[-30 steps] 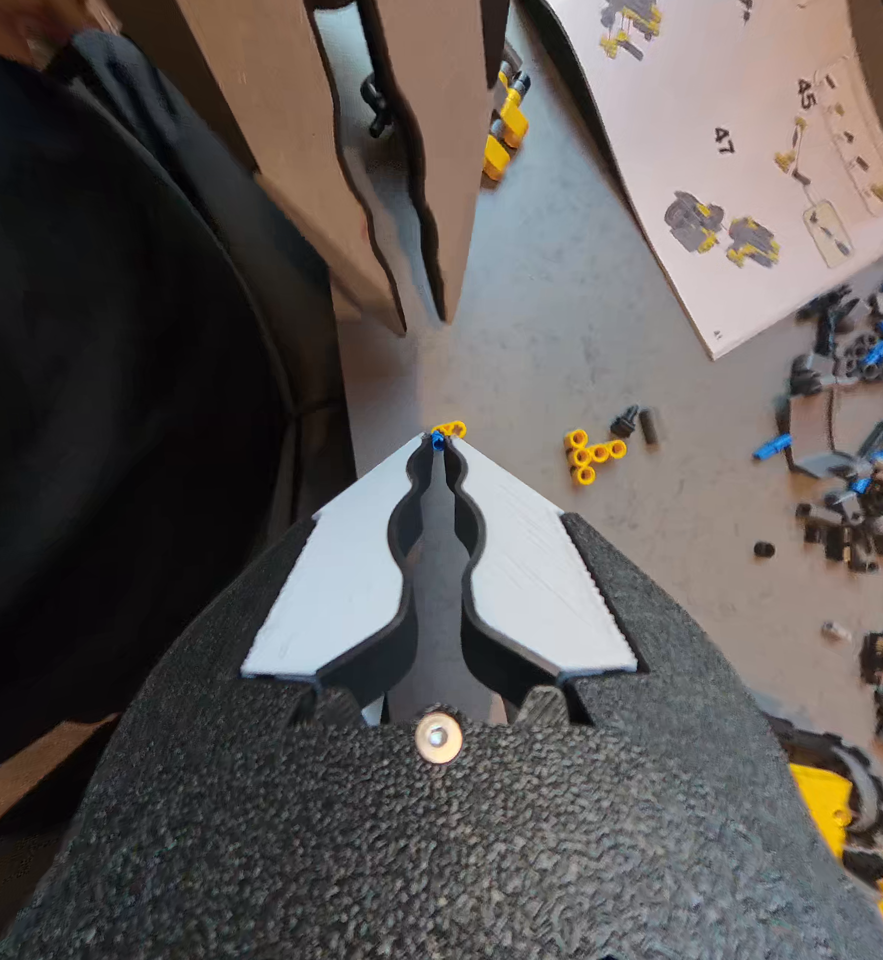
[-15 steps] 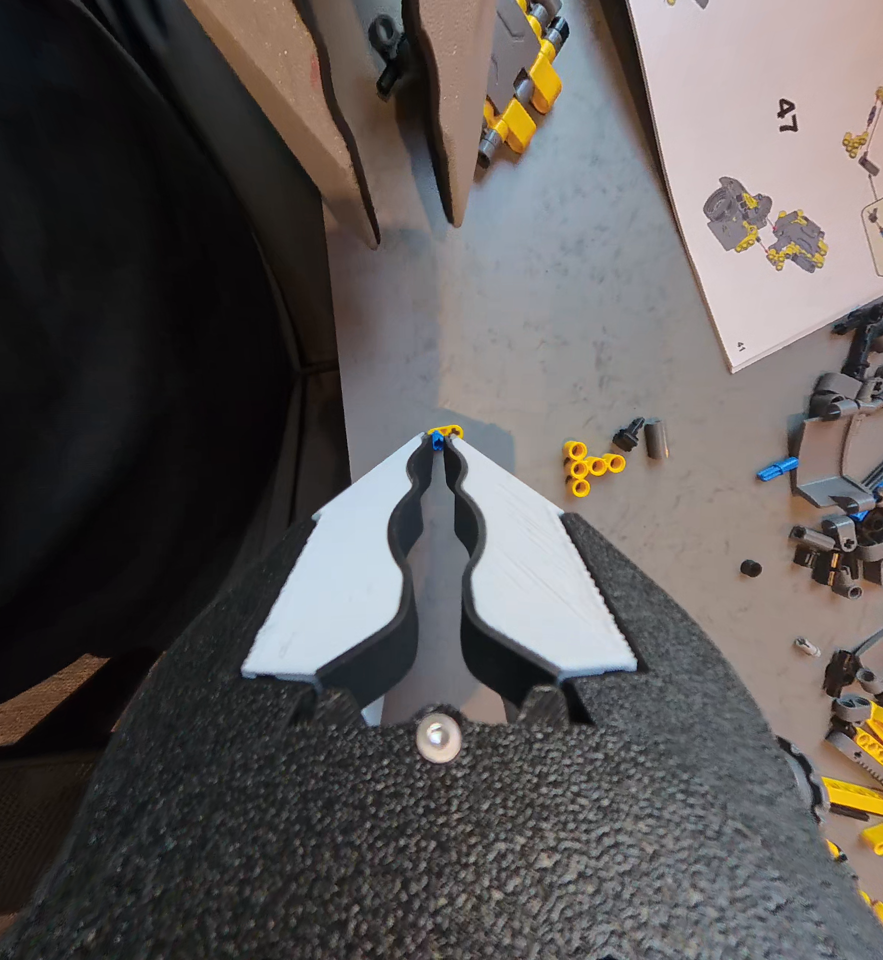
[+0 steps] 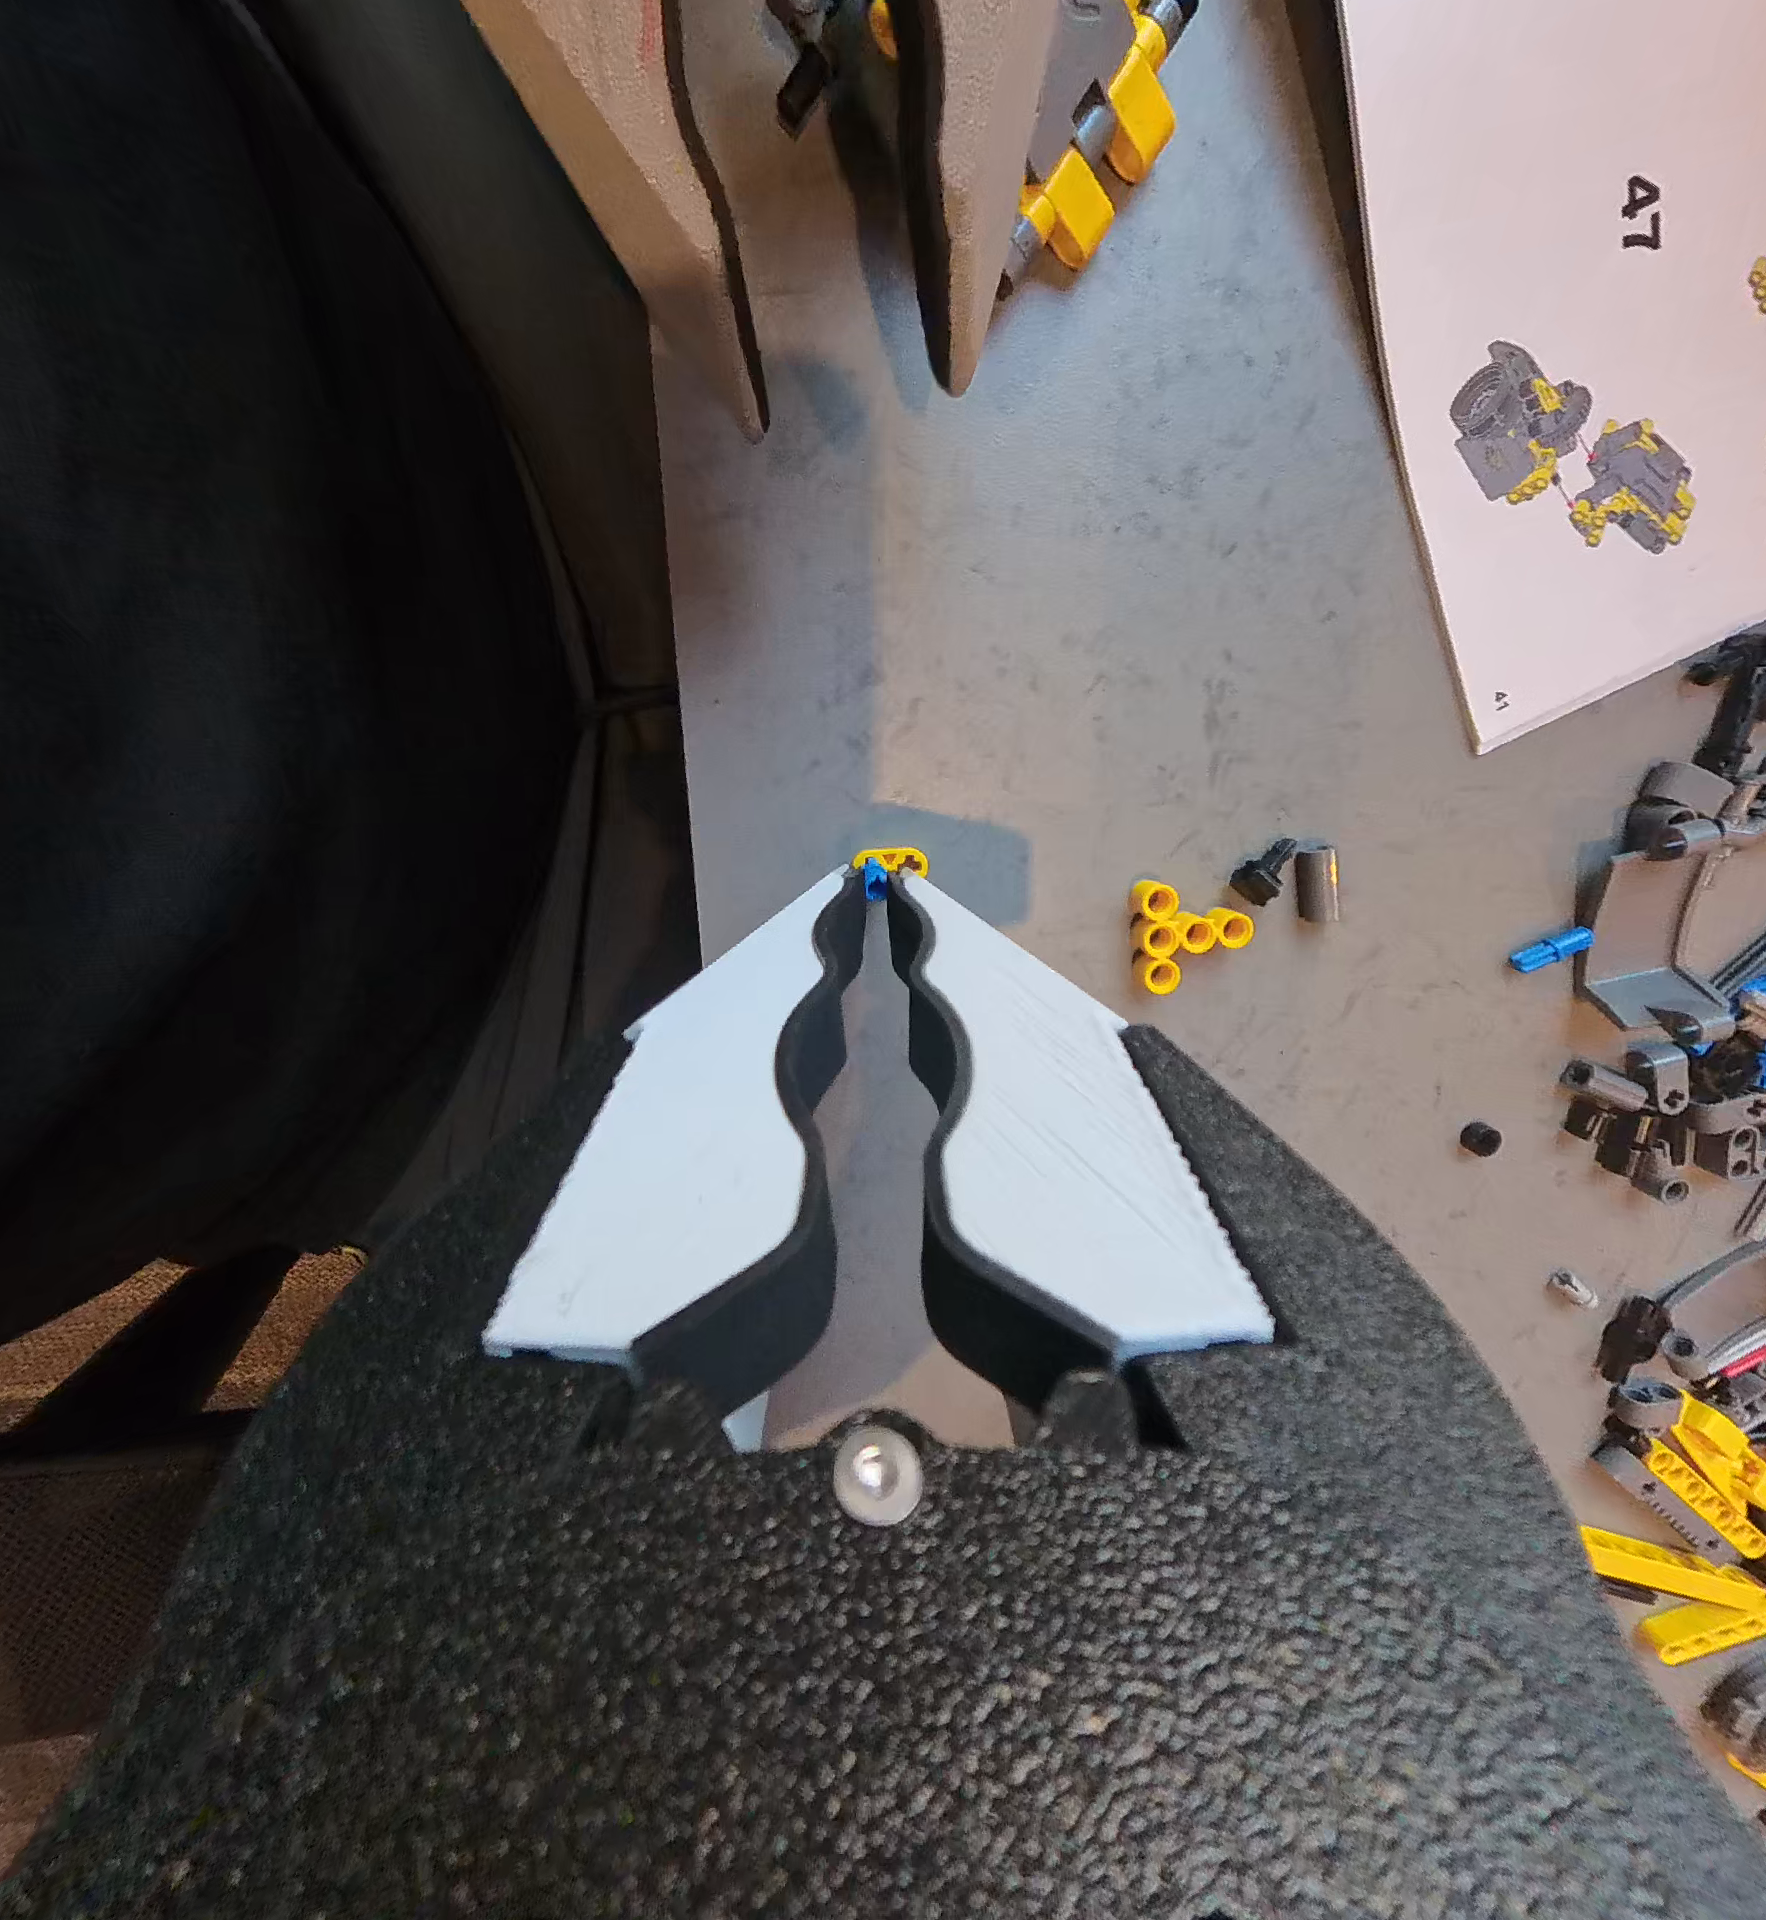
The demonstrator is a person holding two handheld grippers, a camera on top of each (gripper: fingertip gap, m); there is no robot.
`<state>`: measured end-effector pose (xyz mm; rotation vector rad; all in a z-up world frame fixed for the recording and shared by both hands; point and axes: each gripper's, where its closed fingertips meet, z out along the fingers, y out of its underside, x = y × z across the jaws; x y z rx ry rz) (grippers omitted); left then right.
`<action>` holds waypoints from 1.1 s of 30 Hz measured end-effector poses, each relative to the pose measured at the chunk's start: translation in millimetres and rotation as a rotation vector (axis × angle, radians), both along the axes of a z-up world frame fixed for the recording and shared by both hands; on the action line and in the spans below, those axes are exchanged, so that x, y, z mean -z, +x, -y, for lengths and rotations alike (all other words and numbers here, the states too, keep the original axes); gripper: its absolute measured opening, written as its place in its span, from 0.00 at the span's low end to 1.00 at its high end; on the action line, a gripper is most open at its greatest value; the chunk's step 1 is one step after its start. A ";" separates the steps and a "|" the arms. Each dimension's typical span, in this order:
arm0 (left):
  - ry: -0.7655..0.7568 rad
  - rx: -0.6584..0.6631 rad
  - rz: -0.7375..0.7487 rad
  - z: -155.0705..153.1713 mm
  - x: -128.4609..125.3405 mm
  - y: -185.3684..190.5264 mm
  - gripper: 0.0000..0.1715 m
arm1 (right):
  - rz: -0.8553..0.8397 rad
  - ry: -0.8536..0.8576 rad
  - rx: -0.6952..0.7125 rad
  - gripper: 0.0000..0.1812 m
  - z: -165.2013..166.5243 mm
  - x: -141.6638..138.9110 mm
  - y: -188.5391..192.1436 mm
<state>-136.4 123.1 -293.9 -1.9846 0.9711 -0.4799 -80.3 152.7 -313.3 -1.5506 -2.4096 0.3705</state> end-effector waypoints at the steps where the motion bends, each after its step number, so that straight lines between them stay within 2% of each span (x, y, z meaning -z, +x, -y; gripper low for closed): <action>1: 0.000 0.001 -0.001 0.2 0.3 0.4 0.13 | 0.003 0.002 -0.003 0.01 0.0 -0.1 0.1; 16: -0.017 0.009 -0.006 1.8 5.9 0.8 0.13 | 0.016 -0.020 -0.029 0.01 2.4 0.9 -1.0; 33: -0.033 0.015 0.006 1.1 5.1 7.7 0.13 | -0.106 -0.164 0.073 0.01 0.9 1.0 -2.0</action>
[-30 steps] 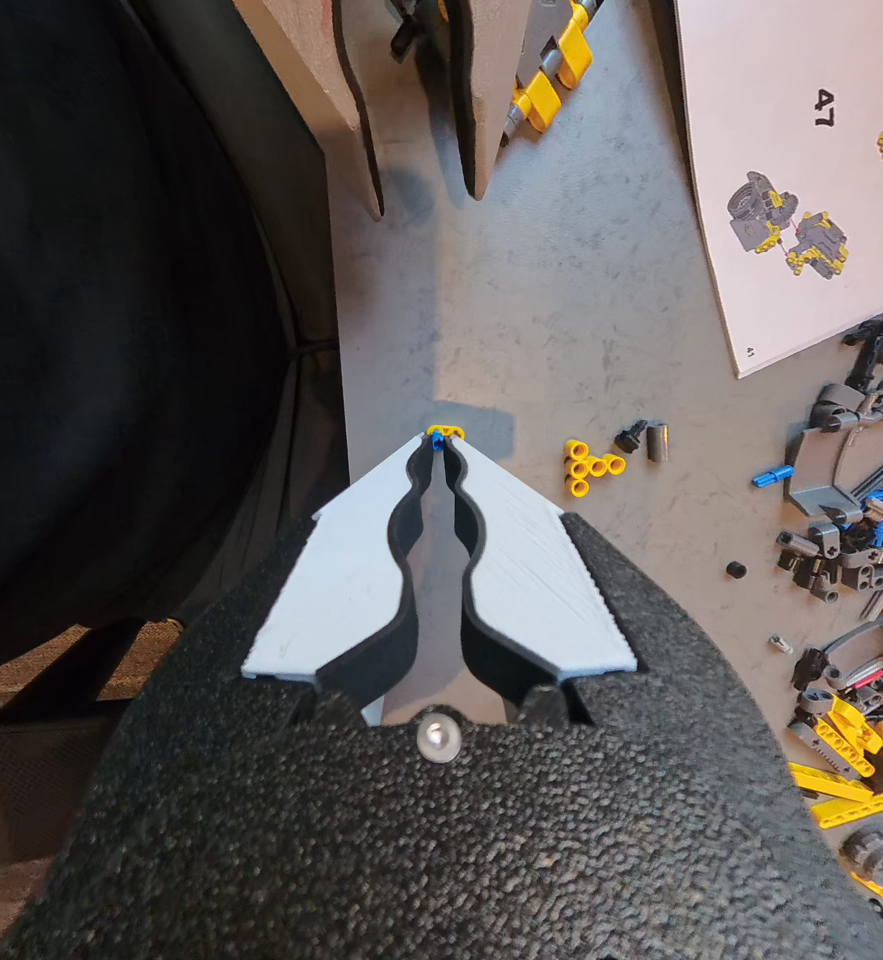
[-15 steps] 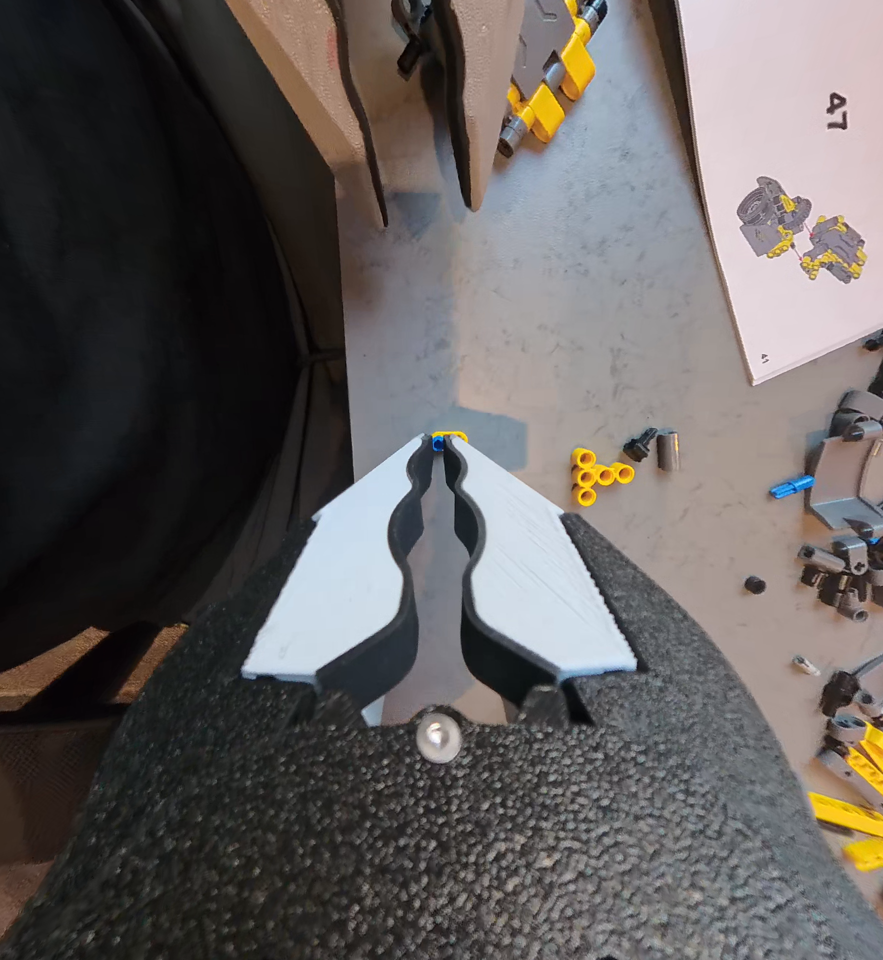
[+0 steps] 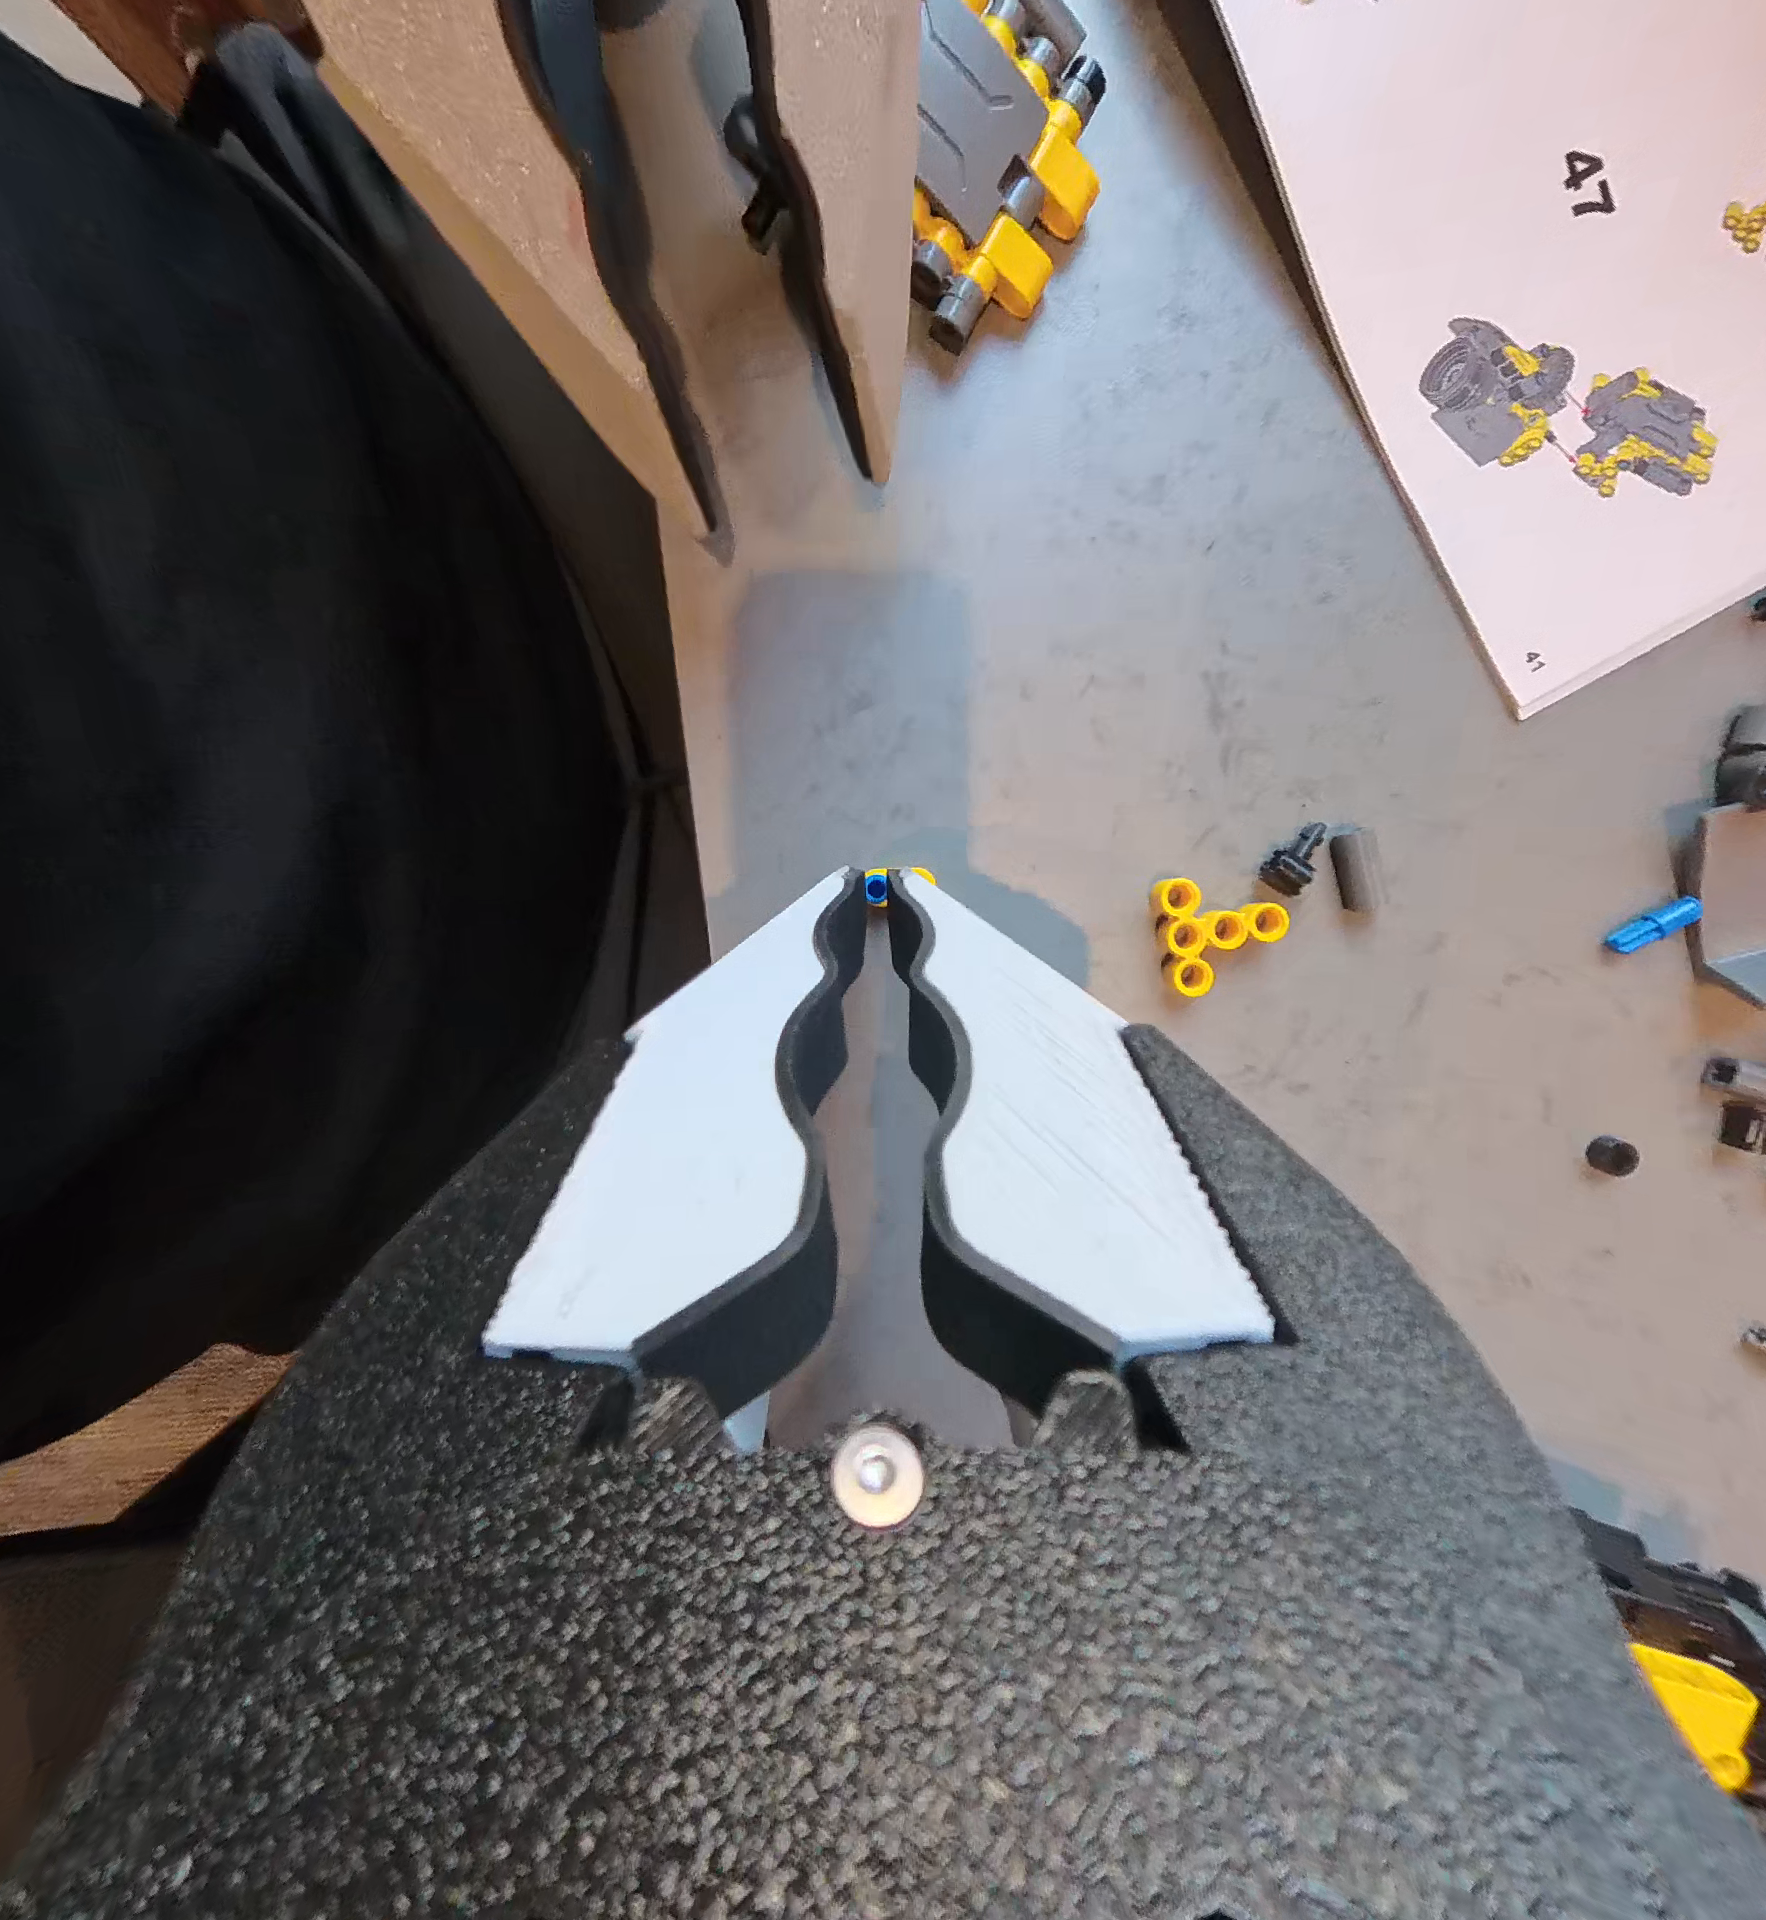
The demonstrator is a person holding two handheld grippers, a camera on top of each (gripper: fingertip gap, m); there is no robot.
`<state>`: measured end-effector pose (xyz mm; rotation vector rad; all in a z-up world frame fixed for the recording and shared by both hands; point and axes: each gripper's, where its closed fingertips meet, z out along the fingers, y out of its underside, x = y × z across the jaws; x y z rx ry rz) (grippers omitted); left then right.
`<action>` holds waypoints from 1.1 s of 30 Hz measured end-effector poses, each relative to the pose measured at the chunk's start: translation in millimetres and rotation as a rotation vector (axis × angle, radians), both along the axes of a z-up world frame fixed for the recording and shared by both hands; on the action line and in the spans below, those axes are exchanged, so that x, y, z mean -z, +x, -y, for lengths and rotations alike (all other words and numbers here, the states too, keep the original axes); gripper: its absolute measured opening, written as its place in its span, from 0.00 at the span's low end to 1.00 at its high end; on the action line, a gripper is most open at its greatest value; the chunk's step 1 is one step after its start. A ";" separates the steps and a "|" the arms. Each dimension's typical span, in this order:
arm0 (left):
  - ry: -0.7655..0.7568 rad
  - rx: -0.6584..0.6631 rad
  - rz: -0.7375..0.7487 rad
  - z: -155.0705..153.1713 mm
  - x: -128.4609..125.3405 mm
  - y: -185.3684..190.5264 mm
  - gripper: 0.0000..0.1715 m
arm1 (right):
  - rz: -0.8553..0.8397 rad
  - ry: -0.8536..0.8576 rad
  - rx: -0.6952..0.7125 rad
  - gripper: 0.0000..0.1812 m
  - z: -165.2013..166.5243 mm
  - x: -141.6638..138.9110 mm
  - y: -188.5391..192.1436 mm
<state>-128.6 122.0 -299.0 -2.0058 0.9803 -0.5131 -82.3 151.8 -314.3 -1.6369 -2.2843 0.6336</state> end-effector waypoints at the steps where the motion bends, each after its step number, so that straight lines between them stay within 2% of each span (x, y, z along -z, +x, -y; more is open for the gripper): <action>1: -0.001 0.008 0.000 0.1 -0.1 3.6 0.13 | 0.002 0.010 -0.007 0.01 -0.1 0.0 0.3; 6: 0.003 0.035 -0.033 3.2 4.4 14.2 0.13 | 0.009 0.022 -0.017 0.01 -1.0 0.0 2.7; 24: -0.010 0.030 -0.016 4.2 5.8 12.0 0.12 | 0.049 0.036 -0.054 0.01 0.7 3.0 2.4; 33: -0.007 0.028 -0.017 5.1 5.6 11.6 0.13 | 0.000 -0.014 0.001 0.01 0.5 2.4 -0.2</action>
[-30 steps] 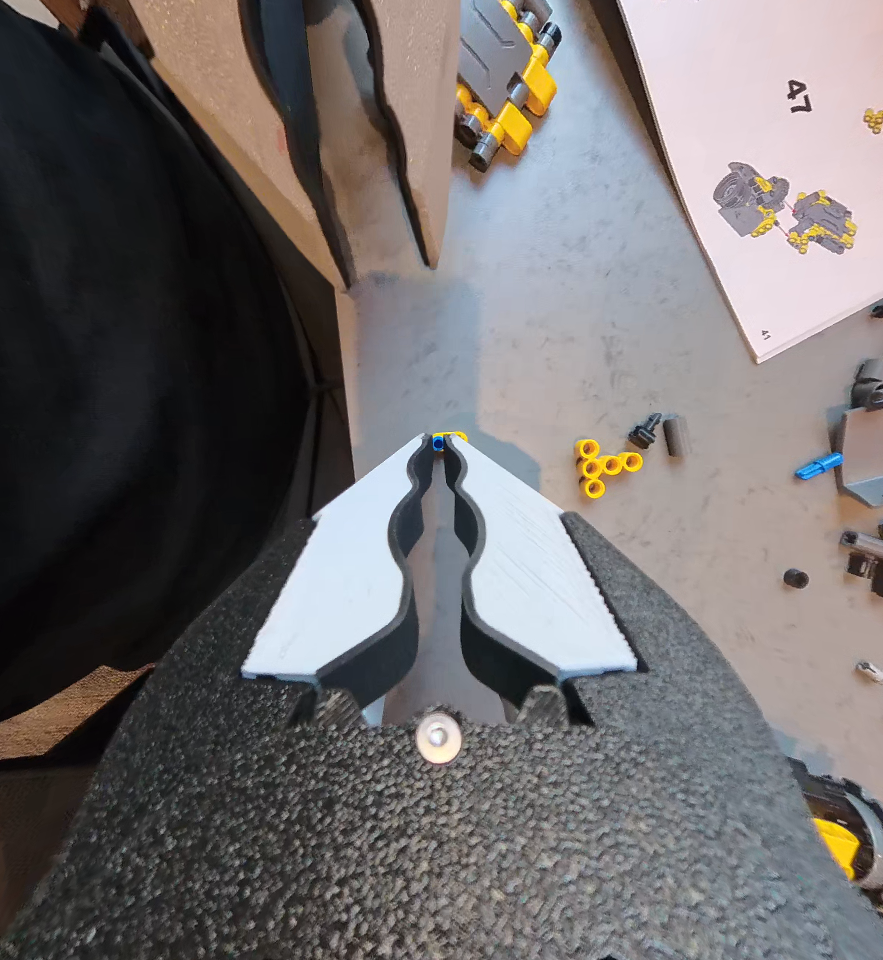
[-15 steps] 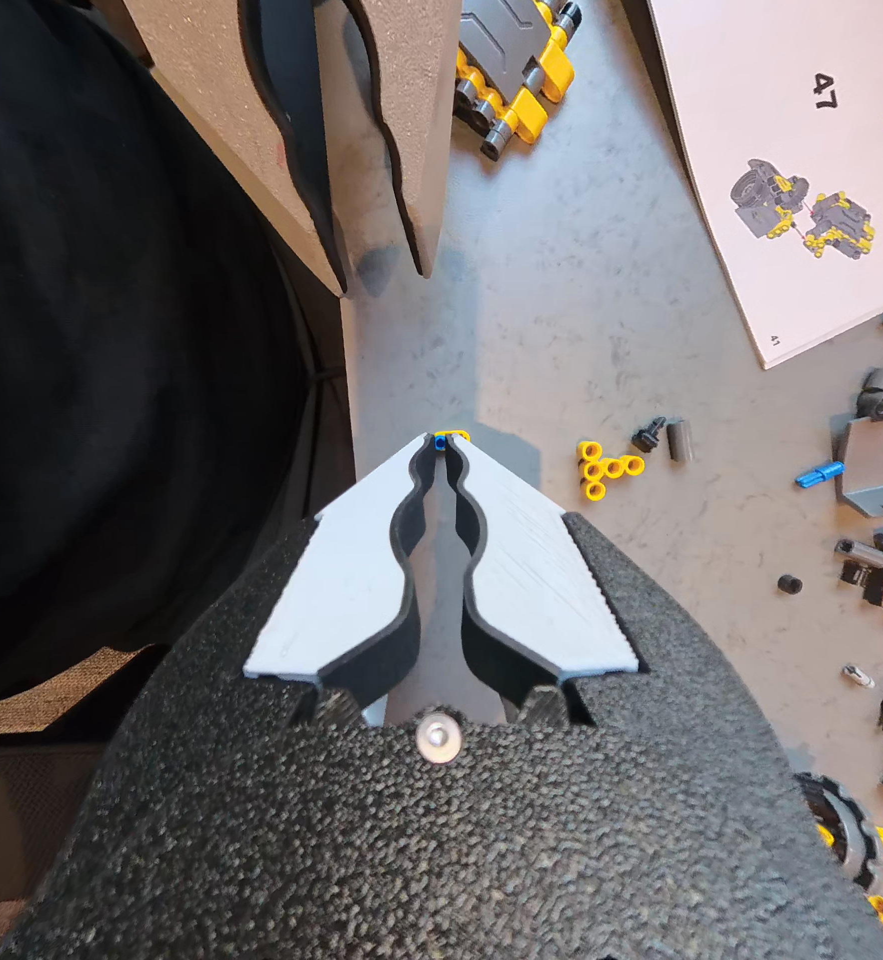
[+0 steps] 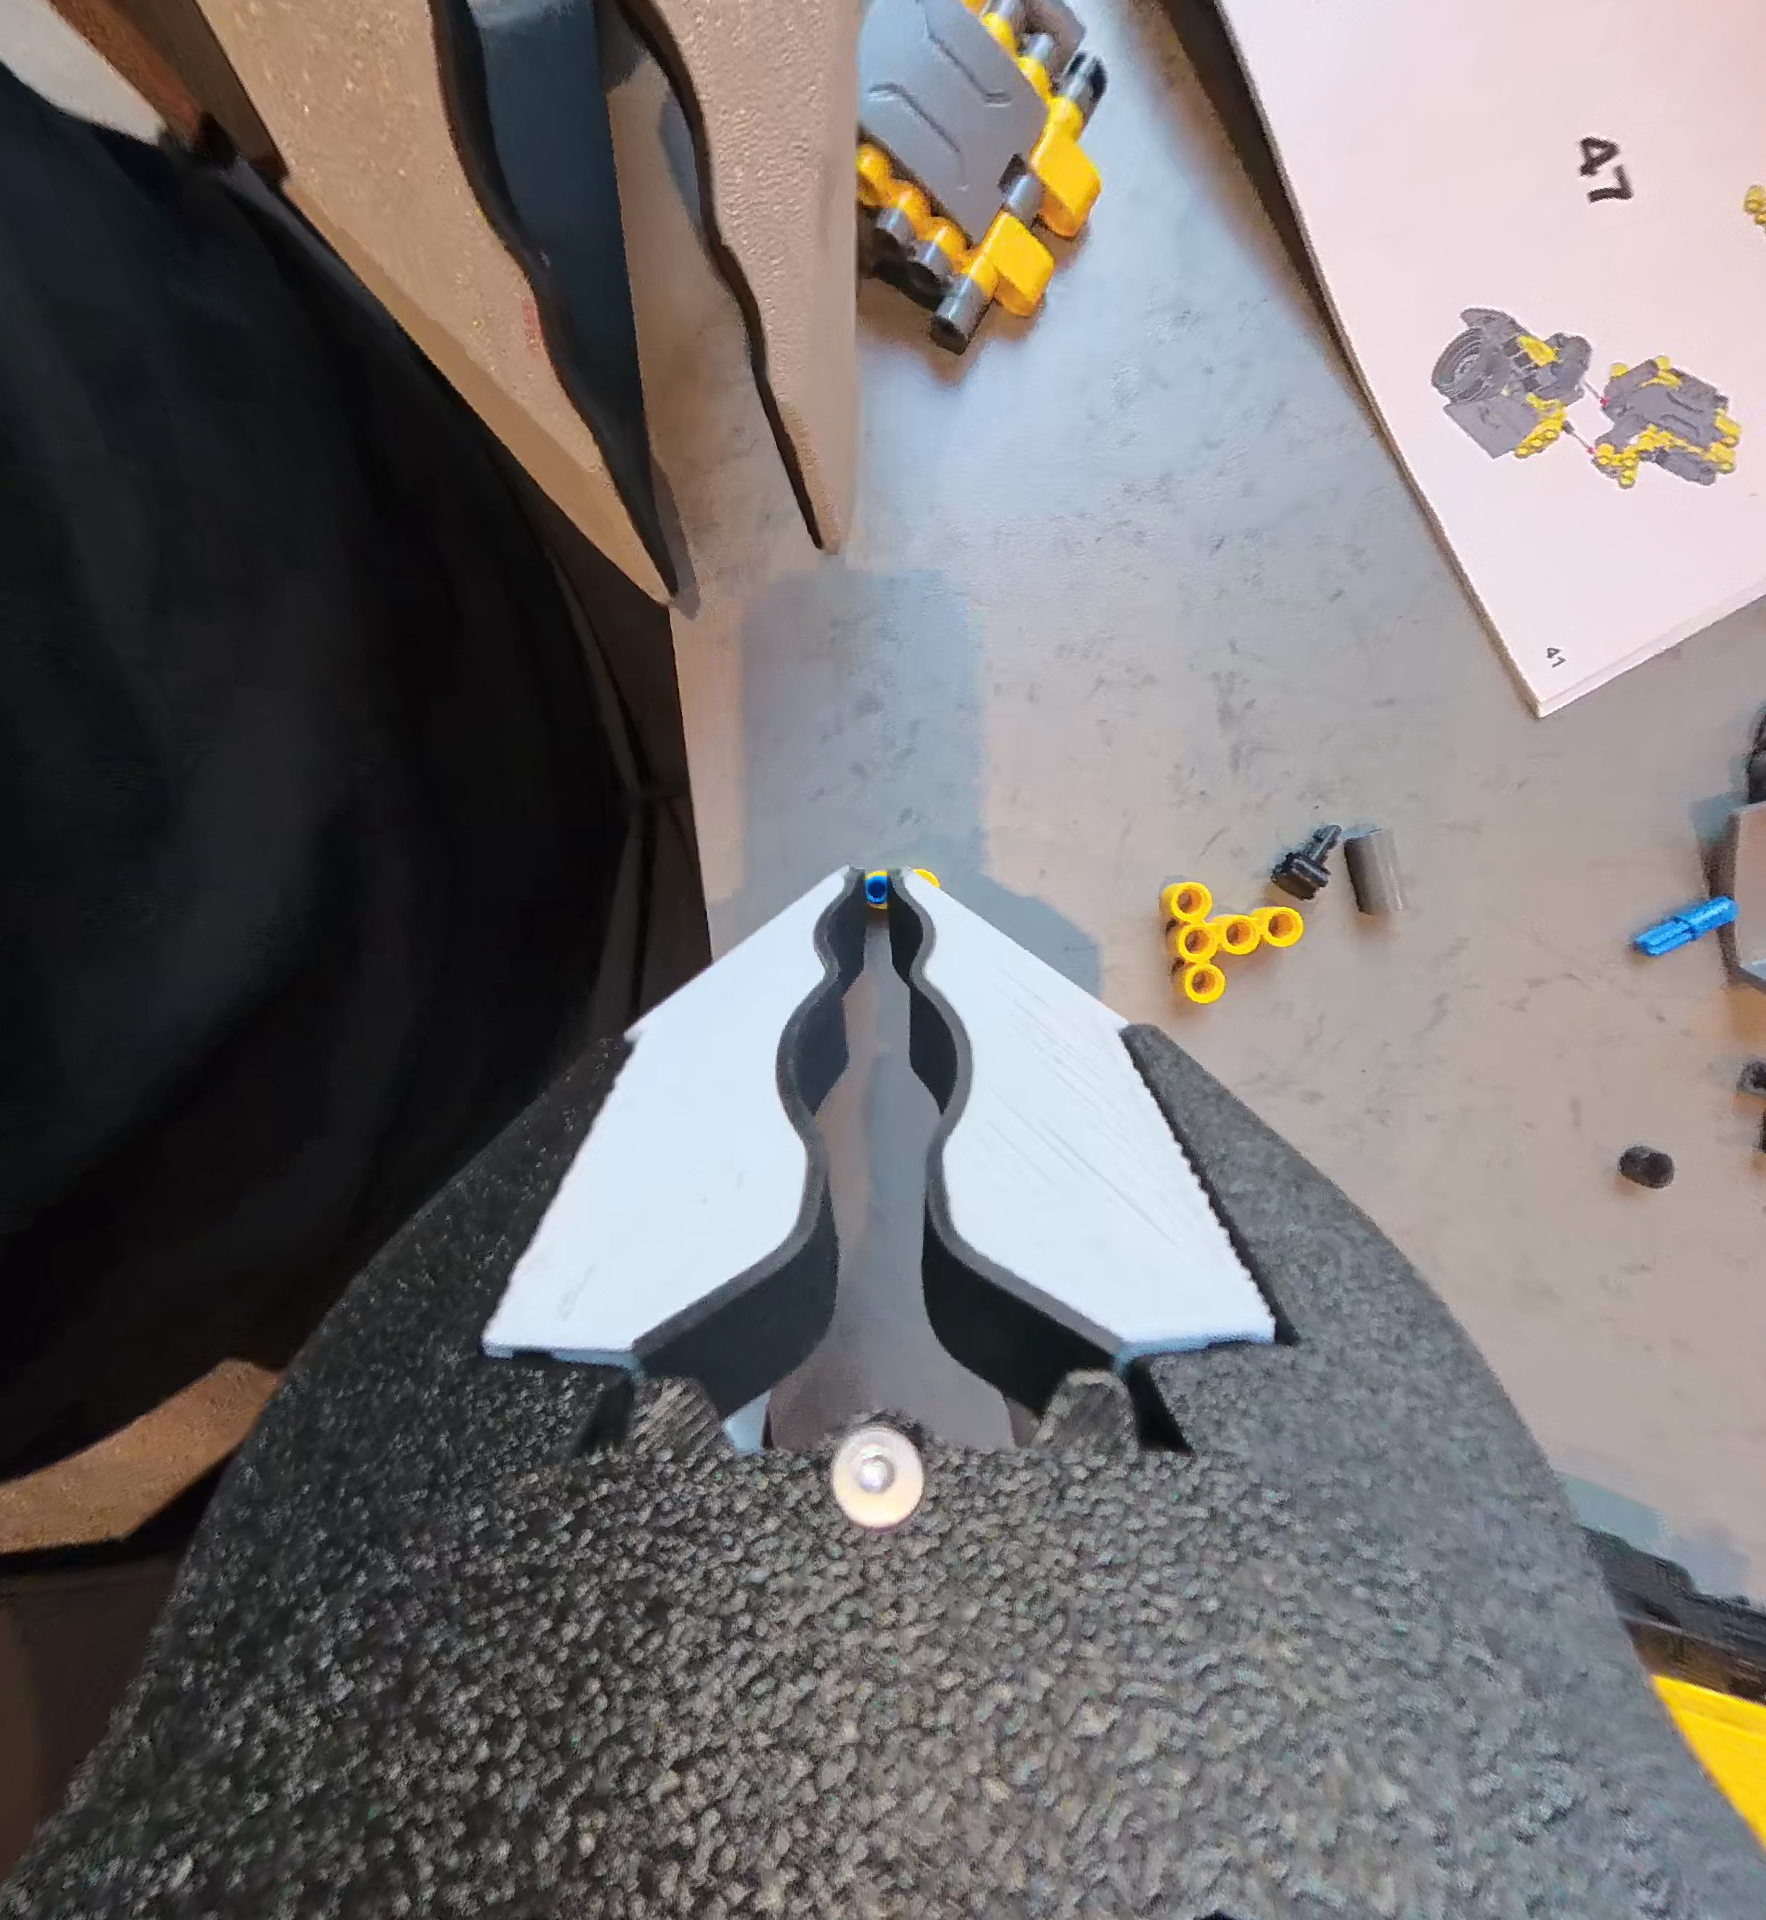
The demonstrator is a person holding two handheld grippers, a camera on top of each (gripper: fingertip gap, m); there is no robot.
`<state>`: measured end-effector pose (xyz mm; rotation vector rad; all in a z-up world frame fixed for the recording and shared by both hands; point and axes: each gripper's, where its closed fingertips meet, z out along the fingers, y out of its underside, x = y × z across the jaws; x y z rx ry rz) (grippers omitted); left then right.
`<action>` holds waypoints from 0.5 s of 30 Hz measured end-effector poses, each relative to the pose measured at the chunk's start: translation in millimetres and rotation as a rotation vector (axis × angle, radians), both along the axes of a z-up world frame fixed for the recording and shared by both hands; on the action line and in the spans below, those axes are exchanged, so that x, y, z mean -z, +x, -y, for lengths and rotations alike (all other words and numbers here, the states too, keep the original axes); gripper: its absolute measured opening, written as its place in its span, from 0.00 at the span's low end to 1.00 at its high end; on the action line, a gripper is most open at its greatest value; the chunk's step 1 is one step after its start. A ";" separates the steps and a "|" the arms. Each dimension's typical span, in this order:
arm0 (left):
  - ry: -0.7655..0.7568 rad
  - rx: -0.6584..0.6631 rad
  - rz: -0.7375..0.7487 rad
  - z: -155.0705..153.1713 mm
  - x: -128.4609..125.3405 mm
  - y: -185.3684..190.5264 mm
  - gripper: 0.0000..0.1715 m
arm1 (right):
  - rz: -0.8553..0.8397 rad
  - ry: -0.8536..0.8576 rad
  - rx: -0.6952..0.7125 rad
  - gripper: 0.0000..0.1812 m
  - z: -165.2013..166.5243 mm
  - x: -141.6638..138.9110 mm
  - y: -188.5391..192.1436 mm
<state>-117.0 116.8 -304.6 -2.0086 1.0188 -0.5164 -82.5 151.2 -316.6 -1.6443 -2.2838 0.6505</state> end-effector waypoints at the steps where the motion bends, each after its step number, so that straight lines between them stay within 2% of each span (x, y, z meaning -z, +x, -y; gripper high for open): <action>1: 0.000 -0.005 0.000 0.3 -0.2 -1.0 0.13 | -0.016 -0.018 0.016 0.01 0.0 -0.2 -0.9; 9: -0.024 -0.051 0.054 6.8 -0.5 -3.5 0.13 | -0.154 -0.089 0.081 0.01 3.5 -6.1 -19.8; 15: -0.019 -0.079 0.067 12.6 2.9 -2.5 0.13 | -0.141 -0.139 0.128 0.02 1.7 -3.7 -35.7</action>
